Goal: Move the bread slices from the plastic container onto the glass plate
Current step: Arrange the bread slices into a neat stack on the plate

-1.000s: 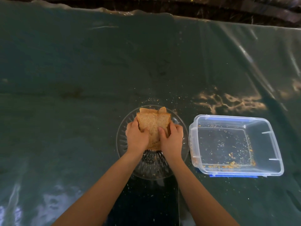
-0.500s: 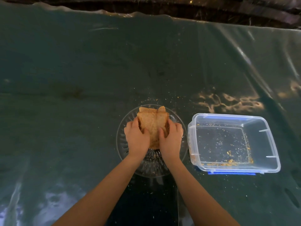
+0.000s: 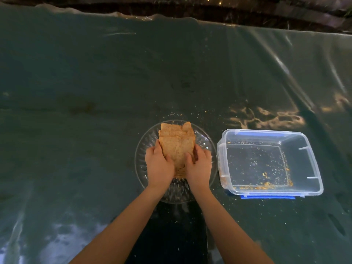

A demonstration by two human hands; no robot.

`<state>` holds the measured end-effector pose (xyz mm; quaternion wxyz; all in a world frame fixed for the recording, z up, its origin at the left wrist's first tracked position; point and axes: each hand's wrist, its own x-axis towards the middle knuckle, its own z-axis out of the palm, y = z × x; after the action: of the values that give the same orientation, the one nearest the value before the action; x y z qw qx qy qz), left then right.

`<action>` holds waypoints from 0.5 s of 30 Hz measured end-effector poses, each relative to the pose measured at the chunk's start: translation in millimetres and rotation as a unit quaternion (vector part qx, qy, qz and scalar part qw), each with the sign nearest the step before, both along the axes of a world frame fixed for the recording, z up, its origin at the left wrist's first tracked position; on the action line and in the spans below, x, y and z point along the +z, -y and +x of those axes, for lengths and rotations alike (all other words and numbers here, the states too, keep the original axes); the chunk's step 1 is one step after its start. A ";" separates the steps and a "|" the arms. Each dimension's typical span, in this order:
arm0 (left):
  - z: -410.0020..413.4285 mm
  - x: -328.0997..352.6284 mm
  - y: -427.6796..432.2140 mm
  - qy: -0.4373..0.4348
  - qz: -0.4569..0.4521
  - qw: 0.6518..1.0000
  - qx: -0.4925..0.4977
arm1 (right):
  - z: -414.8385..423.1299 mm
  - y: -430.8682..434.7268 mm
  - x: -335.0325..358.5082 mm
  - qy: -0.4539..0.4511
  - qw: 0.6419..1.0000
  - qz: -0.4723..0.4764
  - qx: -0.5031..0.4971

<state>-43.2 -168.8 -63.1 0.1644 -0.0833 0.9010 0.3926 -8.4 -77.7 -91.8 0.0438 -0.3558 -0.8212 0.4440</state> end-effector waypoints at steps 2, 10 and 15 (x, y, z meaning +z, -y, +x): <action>-2.8 -0.4 0.5 0.009 -0.053 0.998 -0.021 | -3.4 -1.9 -2.0 0.015 0.999 0.020 0.020; 2.3 2.6 6.4 -0.021 -0.074 0.997 -0.019 | 4.8 2.0 2.4 -0.014 0.997 0.078 0.009; 16.1 5.0 5.4 -0.065 -0.028 0.997 -0.025 | 8.2 3.9 7.5 -0.034 0.998 0.047 0.015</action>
<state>-27.1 -174.2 -58.2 0.1124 -0.0400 0.9223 0.3677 -0.2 -81.6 -84.3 0.0813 -0.3258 -0.8442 0.4177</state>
